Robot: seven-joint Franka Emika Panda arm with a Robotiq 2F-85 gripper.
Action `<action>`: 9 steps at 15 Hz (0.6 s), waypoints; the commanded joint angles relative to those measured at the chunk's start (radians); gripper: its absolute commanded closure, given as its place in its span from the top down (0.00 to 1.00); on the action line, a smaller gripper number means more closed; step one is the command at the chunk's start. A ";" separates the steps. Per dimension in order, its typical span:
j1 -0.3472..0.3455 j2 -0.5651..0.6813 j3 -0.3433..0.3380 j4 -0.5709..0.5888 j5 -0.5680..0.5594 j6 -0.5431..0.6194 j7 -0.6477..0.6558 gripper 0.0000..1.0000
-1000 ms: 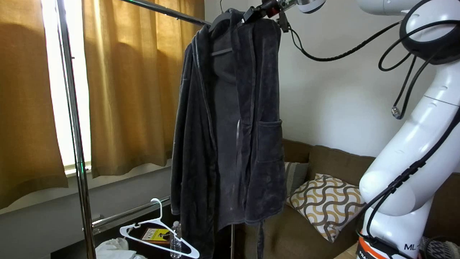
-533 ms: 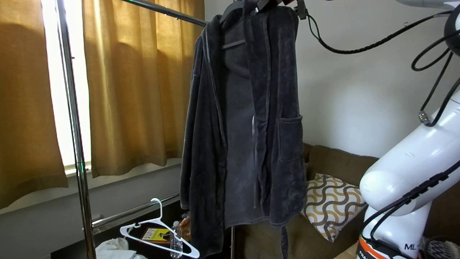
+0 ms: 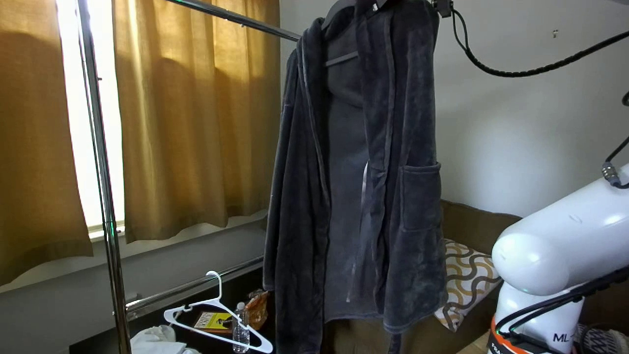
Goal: Pick up the gray robe with the hanger from the top rail and put it on the bottom rail
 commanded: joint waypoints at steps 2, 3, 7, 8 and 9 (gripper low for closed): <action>0.005 -0.114 -0.009 -0.099 -0.086 0.027 0.104 0.02; -0.005 -0.123 -0.008 -0.110 -0.120 0.010 0.125 0.02; -0.033 -0.133 -0.009 -0.155 -0.262 -0.102 0.196 0.02; -0.034 -0.136 -0.013 -0.178 -0.286 -0.127 0.210 0.02; -0.036 -0.133 -0.013 -0.189 -0.305 -0.157 0.224 0.02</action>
